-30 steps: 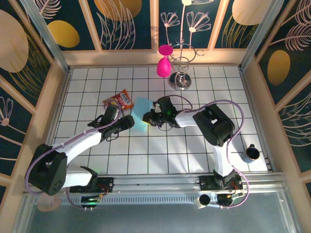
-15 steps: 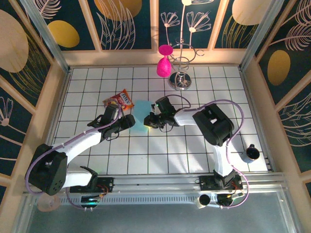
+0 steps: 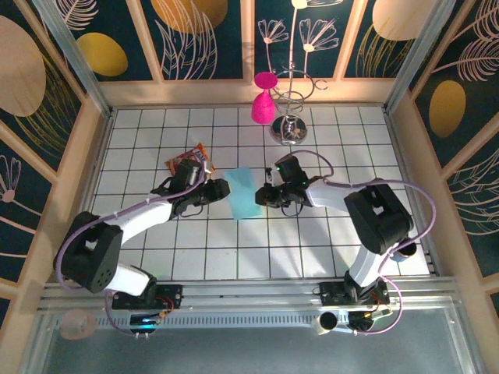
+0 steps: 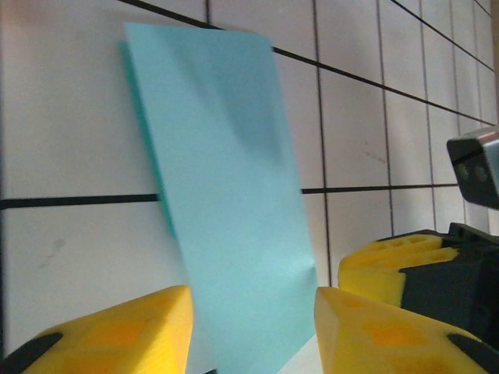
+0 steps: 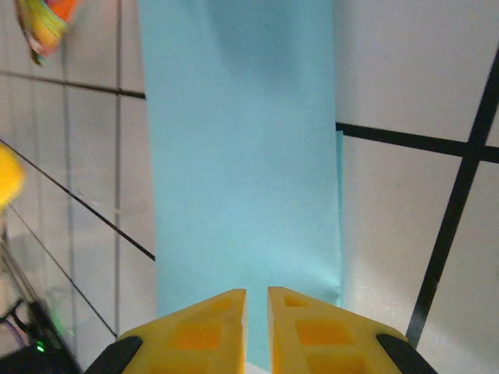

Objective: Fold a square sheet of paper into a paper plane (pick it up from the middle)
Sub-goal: Third fold the triangle at the center of the table.

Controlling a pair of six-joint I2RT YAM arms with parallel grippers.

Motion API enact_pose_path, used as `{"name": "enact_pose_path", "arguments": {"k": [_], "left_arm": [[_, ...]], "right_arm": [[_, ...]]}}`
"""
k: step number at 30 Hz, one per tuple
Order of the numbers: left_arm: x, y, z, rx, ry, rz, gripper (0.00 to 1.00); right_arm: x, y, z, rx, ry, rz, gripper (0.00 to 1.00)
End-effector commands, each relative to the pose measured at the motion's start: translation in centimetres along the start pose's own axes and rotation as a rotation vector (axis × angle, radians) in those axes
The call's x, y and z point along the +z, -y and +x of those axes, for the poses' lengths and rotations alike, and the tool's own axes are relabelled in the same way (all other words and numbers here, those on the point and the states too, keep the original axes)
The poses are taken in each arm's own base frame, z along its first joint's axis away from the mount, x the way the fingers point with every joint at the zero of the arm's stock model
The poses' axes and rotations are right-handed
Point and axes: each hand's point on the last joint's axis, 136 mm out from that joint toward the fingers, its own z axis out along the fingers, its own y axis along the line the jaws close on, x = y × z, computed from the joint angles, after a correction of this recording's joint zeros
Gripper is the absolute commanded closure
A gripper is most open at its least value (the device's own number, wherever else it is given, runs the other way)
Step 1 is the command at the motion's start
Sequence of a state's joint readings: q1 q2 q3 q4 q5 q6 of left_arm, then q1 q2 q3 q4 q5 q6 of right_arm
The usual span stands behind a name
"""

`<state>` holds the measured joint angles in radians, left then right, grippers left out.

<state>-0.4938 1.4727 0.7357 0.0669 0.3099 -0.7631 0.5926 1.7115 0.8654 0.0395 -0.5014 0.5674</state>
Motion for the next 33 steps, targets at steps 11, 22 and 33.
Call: {"name": "enact_pose_path", "arguments": {"k": [11,22,33], "left_arm": [[7.9,4.8,-0.6,0.024,-0.085,0.071,0.68],[11.7,1.5,1.0,-0.002,-0.163,-0.041,0.74],[12.7,-3.2,2.6,-0.033,-0.204,-0.236,0.75]], "right_arm": [[2.1,2.0,0.3,0.187,0.009,0.028,0.92],[2.9,2.9,1.4,0.212,-0.04,0.043,0.92],[1.8,3.8,4.5,0.205,-0.118,0.082,0.92]]}}
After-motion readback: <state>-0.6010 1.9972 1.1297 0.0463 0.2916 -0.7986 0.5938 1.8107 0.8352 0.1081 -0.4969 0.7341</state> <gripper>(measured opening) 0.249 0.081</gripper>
